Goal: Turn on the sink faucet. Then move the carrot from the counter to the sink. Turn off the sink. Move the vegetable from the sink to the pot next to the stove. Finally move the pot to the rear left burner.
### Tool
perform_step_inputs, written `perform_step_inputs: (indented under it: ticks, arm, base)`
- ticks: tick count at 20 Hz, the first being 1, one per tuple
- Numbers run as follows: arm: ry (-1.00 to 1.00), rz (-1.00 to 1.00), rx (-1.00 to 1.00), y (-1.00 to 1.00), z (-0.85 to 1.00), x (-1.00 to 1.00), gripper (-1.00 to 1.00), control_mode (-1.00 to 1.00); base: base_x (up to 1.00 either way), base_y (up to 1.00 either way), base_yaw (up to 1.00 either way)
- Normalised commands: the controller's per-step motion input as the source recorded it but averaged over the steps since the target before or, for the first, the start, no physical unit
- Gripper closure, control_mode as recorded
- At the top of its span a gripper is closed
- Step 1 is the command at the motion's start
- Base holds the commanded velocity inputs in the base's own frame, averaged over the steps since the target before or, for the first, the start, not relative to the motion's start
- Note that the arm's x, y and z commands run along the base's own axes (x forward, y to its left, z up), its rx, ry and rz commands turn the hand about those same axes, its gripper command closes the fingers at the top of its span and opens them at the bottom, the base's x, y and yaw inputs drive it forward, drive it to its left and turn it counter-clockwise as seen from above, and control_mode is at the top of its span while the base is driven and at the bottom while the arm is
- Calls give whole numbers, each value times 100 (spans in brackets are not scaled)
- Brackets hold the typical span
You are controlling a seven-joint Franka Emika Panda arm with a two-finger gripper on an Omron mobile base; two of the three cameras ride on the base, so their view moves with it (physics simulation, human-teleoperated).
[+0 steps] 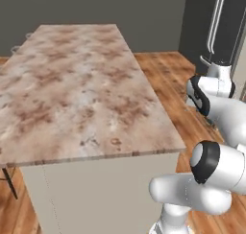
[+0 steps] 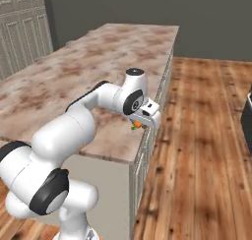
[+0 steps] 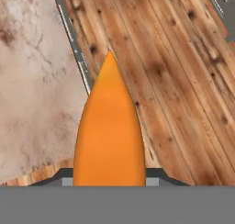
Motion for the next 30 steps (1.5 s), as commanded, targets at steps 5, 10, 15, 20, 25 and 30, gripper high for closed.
perform_step_inputs:
  ticks: [5,10,15,20,25,30]
  arm:
    - [0,0,0,0,0,0,100,100]
    - [0,0,0,0,0,0,100,100]
    - [0,0,0,0,0,0,100,100]
    - [0,0,0,0,0,0,100,100]
    - [0,0,0,0,0,0,100,100]
    - [0,0,0,0,0,0,100,100]
  base:
    - [9,-64,-51]
    - [16,-49,-54]
    - [25,-42,-54]
    - [29,-38,-53]
    - [39,-29,-51]
    - [49,-22,-50]
